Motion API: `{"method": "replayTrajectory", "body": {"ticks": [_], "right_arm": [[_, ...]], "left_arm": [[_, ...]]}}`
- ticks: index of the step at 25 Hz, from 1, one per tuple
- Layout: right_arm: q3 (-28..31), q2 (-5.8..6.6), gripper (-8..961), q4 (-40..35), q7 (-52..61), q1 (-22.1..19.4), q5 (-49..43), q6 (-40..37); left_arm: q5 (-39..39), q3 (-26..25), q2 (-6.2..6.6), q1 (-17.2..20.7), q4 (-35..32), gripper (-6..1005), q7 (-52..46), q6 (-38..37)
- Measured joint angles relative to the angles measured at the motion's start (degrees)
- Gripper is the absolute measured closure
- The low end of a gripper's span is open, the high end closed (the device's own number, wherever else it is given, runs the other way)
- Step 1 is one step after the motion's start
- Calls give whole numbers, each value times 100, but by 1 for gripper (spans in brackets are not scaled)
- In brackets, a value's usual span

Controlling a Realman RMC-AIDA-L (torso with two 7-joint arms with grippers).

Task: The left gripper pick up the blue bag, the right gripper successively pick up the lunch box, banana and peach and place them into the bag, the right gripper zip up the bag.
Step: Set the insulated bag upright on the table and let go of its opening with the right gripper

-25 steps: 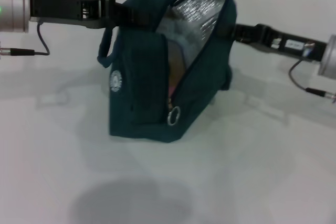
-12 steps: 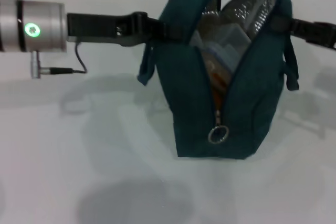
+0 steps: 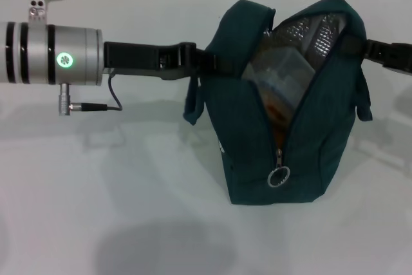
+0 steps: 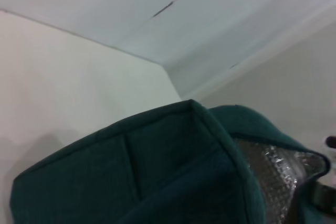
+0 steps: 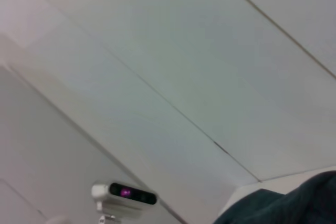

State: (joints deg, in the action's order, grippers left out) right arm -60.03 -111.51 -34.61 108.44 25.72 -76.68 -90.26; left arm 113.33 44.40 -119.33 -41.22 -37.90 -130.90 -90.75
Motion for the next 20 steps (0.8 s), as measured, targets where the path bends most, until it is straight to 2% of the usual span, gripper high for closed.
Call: {"method": "replayTrajectory", "body": {"ticks": [2,13,18,20], "right_arm": [[7,-1,867,-4,-64,-25,10,-54],[566,-58,665,32,-368,-374,16,-753],[640,-89,424,37,-989,-669,20,-1221],[645,-142,269,43,-1485,-779,-14,-1515]], "left_arm": [[0,51,-1,25,8,963,4,38],[-56,61,-11,70,34,966,10,0],[-60,59,-12,68,164,966,57,-7],[-62,58,-16,65,192,966,72,3]]}}
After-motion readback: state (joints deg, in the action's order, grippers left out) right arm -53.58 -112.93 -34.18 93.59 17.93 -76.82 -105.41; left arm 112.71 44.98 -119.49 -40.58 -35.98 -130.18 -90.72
